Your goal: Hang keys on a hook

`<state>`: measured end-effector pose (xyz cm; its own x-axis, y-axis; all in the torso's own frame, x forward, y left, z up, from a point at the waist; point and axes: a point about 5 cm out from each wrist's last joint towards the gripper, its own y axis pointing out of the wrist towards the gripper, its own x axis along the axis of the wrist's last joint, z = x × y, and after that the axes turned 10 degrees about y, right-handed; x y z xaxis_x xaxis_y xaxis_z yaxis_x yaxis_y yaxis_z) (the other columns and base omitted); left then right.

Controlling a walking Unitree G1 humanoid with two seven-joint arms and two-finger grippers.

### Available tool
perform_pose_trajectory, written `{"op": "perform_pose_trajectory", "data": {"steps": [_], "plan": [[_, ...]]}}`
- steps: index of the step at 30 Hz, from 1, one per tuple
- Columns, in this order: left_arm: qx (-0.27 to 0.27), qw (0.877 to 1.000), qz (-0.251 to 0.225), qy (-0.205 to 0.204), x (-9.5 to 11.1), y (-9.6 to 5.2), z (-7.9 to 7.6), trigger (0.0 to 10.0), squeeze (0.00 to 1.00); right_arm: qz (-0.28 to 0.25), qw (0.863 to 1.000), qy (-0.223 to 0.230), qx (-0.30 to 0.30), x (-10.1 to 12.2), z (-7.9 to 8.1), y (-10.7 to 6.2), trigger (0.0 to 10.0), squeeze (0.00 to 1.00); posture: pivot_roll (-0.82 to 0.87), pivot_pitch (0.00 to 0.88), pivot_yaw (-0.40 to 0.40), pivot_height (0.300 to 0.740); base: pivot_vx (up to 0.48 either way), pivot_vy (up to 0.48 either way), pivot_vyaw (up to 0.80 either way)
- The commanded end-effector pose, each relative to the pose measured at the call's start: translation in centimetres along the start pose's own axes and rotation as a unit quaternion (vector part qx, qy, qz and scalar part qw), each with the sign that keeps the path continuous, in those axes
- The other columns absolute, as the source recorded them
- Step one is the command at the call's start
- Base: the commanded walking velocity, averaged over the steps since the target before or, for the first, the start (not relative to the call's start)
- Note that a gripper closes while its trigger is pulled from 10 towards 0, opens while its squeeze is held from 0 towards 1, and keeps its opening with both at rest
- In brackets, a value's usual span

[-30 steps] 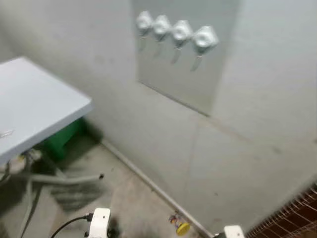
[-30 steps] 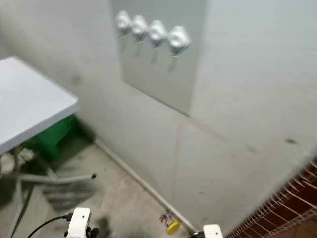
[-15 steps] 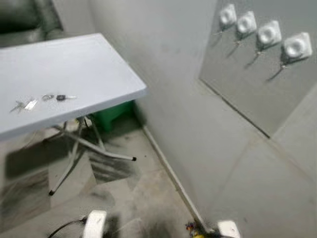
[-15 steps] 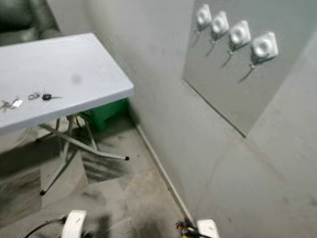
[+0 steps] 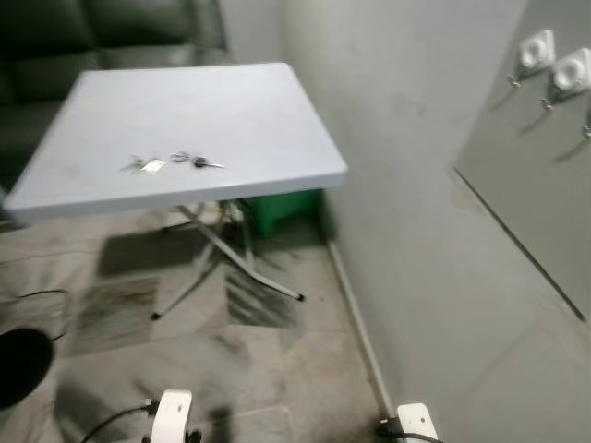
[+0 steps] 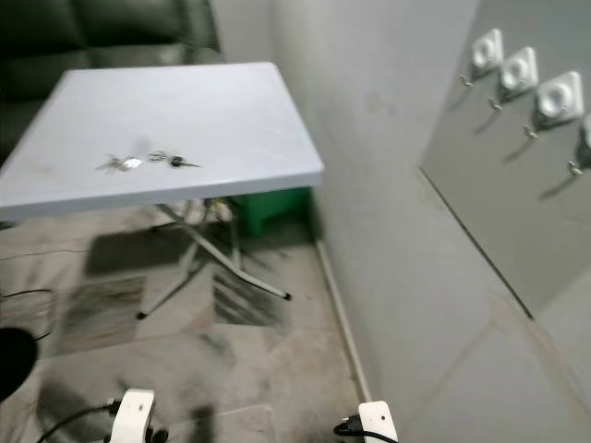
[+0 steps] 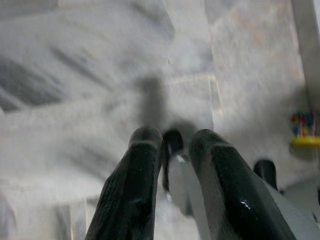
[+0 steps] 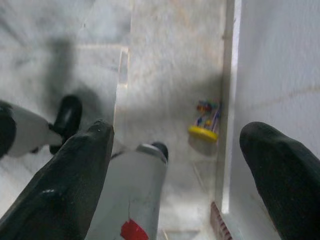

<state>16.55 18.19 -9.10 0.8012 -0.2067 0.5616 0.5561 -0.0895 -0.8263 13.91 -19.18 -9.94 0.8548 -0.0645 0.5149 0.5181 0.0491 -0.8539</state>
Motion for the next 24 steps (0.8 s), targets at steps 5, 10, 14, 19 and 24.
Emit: {"op": "perform_pose_trajectory", "data": {"steps": [5,10,14,19,24], "plan": [[0.003,1.000,0.008,-0.012,-0.56,-0.14,0.14,10.0,0.00,-0.007,0.999,0.038,0.003,-0.06,-0.01,-0.04,10.0,0.00,-0.08,0.000,-0.014,0.740,0.000,0.000,0.62],[0.005,1.000,0.009,-0.022,-0.66,-0.15,0.08,10.0,0.00,-0.019,0.998,0.066,0.018,0.23,0.31,0.01,10.0,0.00,-0.08,0.000,-0.016,0.740,0.000,0.154,0.00],[0.006,1.000,0.008,-0.027,-0.62,-0.14,0.06,10.0,0.00,-0.018,0.997,0.068,0.017,0.26,0.45,0.06,10.0,0.00,-0.08,0.000,-0.016,0.740,0.000,0.357,0.00],[0.007,0.999,0.006,-0.031,-0.50,-0.10,0.05,10.0,0.00,-0.020,0.997,0.073,0.021,0.33,0.55,0.08,10.0,0.00,-0.08,0.000,-0.017,0.740,0.000,0.435,0.00],[0.007,0.999,0.004,-0.035,-0.33,-0.06,0.03,10.0,0.00,-0.018,0.997,0.075,0.021,0.21,0.53,0.06,10.0,0.00,-0.08,0.000,-0.018,0.740,0.000,0.478,0.00]]}}
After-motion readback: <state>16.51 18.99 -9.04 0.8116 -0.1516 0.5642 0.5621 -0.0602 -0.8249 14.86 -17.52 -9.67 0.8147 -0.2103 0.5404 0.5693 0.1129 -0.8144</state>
